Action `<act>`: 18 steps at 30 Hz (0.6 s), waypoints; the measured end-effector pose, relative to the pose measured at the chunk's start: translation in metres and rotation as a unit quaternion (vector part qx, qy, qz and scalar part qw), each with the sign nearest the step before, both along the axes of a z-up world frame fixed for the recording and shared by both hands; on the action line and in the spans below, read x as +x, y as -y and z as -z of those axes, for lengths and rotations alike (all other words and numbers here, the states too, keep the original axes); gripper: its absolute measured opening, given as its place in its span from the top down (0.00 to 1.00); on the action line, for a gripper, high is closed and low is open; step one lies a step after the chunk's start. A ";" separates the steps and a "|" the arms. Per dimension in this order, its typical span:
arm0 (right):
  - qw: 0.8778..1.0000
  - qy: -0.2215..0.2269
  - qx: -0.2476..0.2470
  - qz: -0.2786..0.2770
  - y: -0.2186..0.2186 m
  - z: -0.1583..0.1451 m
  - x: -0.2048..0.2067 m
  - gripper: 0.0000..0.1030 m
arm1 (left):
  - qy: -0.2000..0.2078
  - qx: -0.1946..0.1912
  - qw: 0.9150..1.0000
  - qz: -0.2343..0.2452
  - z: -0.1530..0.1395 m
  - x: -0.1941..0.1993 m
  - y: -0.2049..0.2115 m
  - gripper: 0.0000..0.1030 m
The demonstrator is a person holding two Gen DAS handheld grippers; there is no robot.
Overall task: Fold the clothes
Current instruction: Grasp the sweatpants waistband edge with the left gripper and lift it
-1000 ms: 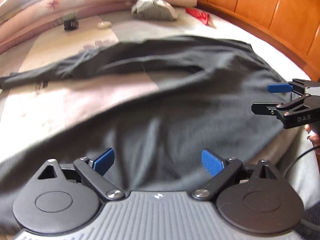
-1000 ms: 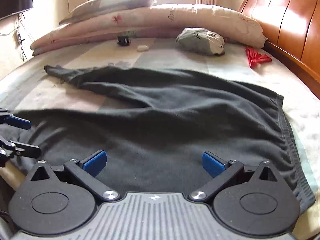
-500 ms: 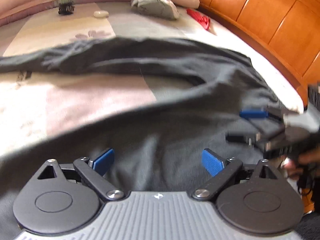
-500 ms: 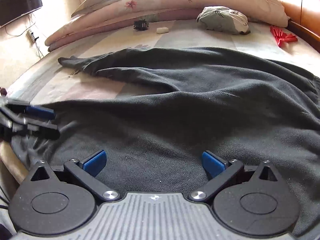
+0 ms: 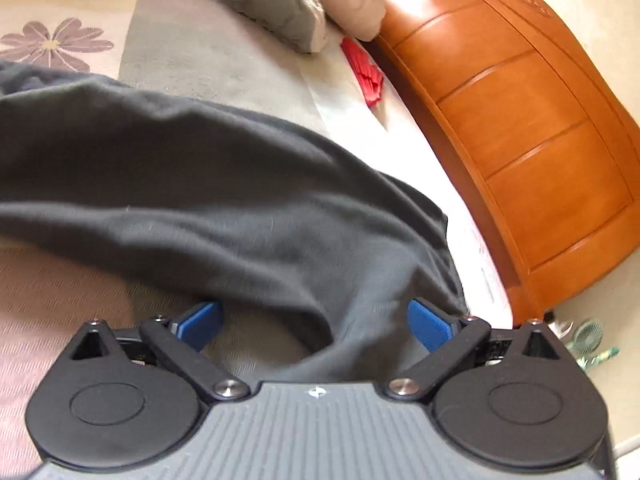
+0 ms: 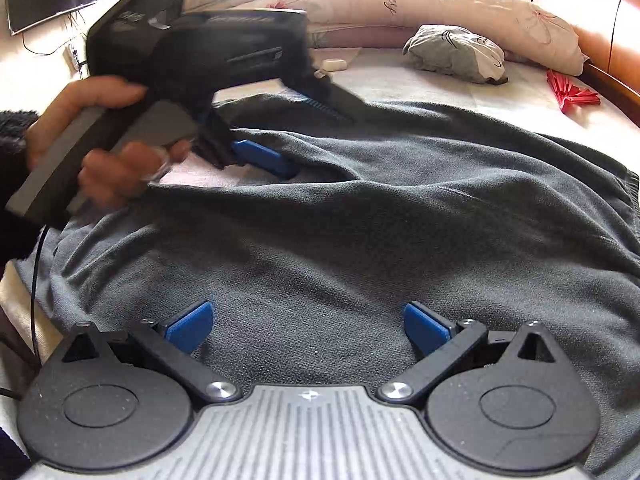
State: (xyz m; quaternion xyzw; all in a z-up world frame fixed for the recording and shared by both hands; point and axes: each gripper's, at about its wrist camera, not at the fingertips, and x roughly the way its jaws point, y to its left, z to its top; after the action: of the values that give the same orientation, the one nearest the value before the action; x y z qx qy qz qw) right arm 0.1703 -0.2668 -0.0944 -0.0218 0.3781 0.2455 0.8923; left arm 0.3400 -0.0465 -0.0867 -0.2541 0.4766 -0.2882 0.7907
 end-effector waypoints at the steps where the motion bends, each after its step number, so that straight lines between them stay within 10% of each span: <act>1: 1.000 0.002 -0.001 -0.001 0.000 0.000 0.000 0.00 | 0.000 -0.010 1.000 -0.010 -0.002 0.008 -0.002 0.06; 18: 1.000 0.014 -0.003 -0.022 -0.009 -0.018 0.012 0.00 | 0.049 -0.013 0.999 -0.016 -0.043 0.062 -0.004 0.06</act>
State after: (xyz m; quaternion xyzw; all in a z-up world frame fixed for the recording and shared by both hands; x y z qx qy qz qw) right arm 0.1820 -0.2578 -0.0764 -0.0368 0.3657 0.2637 0.8918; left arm 0.4022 -0.0422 -0.0436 -0.2575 0.4291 -0.2937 0.8144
